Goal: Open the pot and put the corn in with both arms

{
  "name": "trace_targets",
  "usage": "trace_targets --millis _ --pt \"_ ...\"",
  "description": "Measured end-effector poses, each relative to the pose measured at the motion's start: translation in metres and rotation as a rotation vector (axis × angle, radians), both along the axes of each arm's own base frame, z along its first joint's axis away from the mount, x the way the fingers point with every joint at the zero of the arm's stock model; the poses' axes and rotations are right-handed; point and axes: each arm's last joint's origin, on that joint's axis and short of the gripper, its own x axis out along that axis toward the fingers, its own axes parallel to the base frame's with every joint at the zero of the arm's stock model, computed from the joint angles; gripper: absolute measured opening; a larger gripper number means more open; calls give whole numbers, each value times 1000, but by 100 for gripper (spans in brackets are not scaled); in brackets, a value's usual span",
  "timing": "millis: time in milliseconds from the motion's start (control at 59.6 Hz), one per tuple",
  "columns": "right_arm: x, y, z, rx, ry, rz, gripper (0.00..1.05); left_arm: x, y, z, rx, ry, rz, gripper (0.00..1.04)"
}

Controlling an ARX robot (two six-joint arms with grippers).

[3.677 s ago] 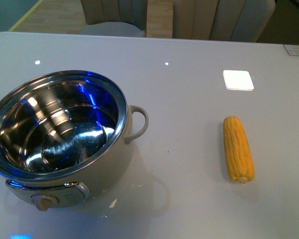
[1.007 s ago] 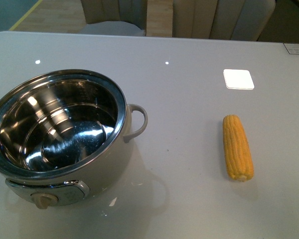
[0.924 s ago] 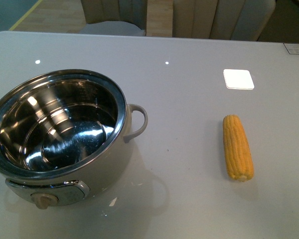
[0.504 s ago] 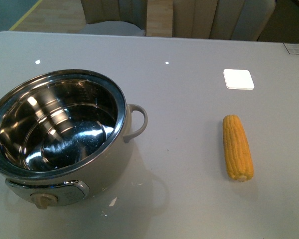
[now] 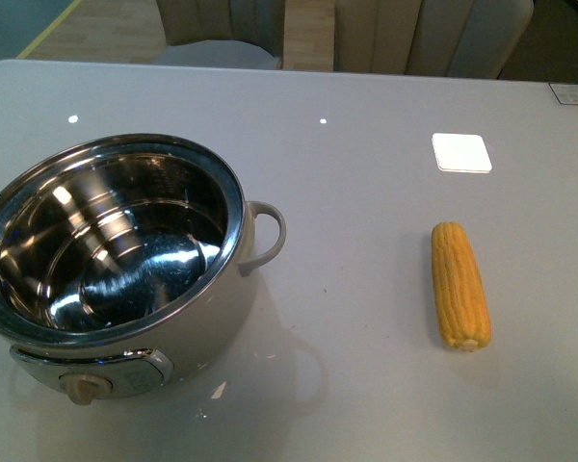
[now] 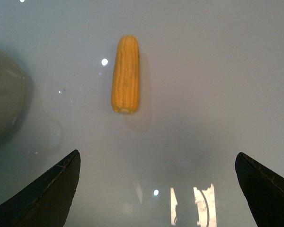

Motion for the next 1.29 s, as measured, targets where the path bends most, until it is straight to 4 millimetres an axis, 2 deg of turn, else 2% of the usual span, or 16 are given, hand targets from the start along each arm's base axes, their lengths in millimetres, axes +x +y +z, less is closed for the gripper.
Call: trace_targets --millis 185,369,453,537,571,638,806,1007,1175,1293 --pt "29 12 3 -32 -10 8 96 0 0 0 0 0 0 98" --pt "85 39 -7 -103 -20 33 96 0 0 0 0 0 0 98" --pt "120 54 -24 -124 13 53 96 0 0 0 0 0 0 98" --pt "145 61 -44 -147 60 55 96 0 0 0 0 0 0 98" --pt "158 65 -60 -164 103 54 96 0 0 0 0 0 0 98" --pt "171 66 -82 -177 164 55 96 0 0 0 0 0 0 98" --pt "195 64 -114 -193 225 38 96 0 0 0 0 0 0 98" --pt "217 64 -136 -188 260 34 96 0 0 0 0 0 0 98" --pt "229 70 -152 -174 299 63 96 0 0 0 0 0 0 98" --pt "230 75 -164 -178 336 76 96 0 0 0 0 0 0 98"
